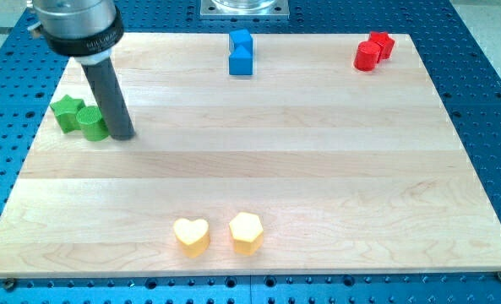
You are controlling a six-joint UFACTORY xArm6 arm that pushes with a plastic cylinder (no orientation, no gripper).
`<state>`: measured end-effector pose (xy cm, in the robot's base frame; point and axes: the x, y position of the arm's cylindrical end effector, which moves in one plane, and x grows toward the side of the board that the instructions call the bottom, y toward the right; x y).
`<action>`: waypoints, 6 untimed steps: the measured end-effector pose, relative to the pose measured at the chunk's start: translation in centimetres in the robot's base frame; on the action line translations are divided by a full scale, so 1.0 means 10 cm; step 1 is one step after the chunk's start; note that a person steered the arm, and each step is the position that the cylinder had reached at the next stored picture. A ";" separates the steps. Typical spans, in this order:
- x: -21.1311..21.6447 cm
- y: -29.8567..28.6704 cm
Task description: Slide the green star to the top right of the green circle
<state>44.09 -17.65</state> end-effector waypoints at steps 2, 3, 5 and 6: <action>-0.15 -1.04; -0.44 -1.10; -0.89 0.44; -1.03 0.64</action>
